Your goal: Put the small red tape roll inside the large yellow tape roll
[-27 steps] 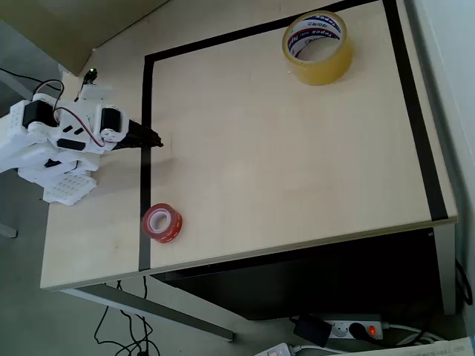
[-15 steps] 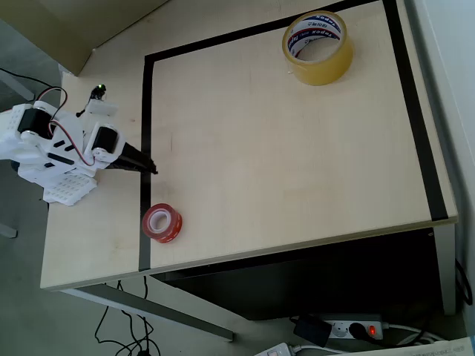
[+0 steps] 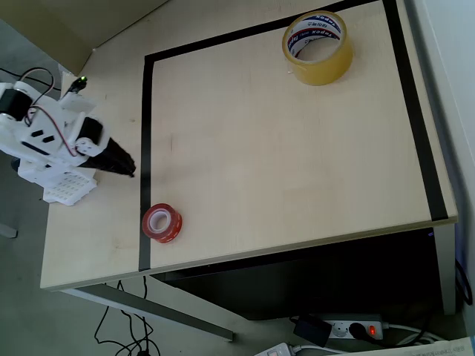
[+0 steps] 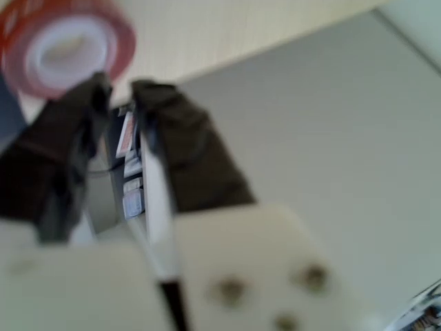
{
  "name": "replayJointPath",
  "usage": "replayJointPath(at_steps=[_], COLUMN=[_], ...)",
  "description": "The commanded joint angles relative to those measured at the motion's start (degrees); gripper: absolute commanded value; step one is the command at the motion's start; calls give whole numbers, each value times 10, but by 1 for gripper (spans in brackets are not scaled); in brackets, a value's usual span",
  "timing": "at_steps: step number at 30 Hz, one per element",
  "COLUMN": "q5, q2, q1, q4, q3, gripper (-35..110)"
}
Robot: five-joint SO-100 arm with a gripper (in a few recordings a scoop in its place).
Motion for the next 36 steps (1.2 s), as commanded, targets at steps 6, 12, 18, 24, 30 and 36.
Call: replayJointPath(at_steps=[6,12,18,24,30,36], q5=[-218,-311,-337,-337,-337,-332], q2=[-64,-86,-146,-203,-215,-258], q1=[159,241,258,243,217,201], q4=[60,62,4,-86,-122,-143], q3=[-61,-12,46,83,76,54], gripper=[15,25,26,26,27,27])
